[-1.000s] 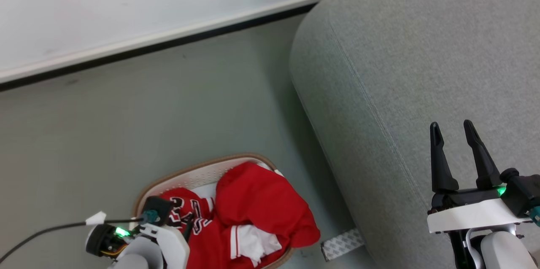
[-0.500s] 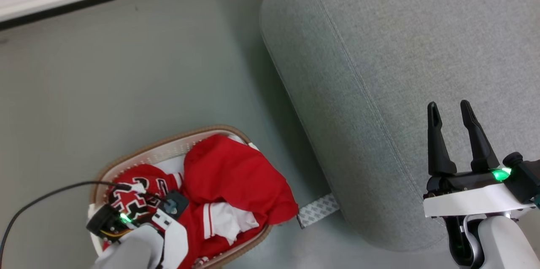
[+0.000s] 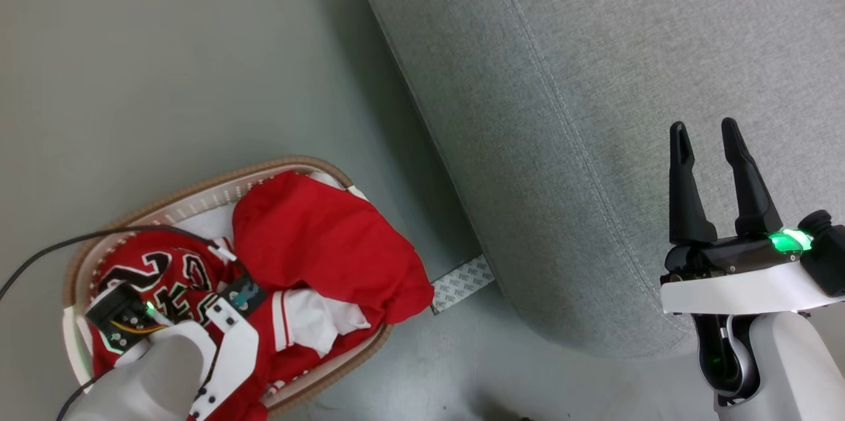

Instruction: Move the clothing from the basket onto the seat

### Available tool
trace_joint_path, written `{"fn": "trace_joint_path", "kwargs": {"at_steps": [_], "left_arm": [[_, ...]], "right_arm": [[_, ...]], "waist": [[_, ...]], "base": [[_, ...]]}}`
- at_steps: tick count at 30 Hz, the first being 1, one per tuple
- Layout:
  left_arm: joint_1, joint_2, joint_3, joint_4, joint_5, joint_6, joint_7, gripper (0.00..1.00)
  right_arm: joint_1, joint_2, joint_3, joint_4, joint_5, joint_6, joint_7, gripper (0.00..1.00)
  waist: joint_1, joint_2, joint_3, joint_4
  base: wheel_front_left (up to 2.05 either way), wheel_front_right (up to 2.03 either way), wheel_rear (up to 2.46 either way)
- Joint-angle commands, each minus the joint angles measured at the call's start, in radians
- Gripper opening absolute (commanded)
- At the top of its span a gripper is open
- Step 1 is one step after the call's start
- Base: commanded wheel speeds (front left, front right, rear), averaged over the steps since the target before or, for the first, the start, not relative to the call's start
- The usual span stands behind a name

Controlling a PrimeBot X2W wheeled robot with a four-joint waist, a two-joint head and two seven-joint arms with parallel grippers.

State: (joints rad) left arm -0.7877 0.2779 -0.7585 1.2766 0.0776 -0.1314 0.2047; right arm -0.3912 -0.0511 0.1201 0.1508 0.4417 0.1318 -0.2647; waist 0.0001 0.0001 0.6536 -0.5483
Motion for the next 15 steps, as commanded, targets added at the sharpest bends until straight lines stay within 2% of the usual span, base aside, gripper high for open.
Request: {"fn": "trace_joint_path", "kwargs": {"at_steps": [1, 8, 15], "left_arm": [[-0.013, 0.008, -0.008, 0.003, 0.005, 0.002, 0.008, 1.00], [-0.040, 0.013, -0.083, 0.010, -0.021, 0.002, 0.086, 1.00], [-0.072, 0.055, -0.116, 0.011, -0.073, 0.002, 0.026, 1.00]], "right_arm": [[-0.007, 0.001, -0.004, -0.009, 0.013, -0.002, 0.001, 1.00], [0.008, 0.000, -0.021, -0.031, 0.015, -0.002, 0.001, 1.00], [0.013, 0.000, -0.021, -0.049, 0.011, -0.002, 0.001, 1.00]], "waist": [[-0.0001, -0.0001, 0.021, -0.008], [-0.0001, -0.0001, 0.062, -0.001], [-0.0001, -0.0001, 0.113, 0.011]], "base": [[0.00, 0.00, 0.00], [0.00, 0.00, 0.00], [0.09, 0.09, 0.09]]}}
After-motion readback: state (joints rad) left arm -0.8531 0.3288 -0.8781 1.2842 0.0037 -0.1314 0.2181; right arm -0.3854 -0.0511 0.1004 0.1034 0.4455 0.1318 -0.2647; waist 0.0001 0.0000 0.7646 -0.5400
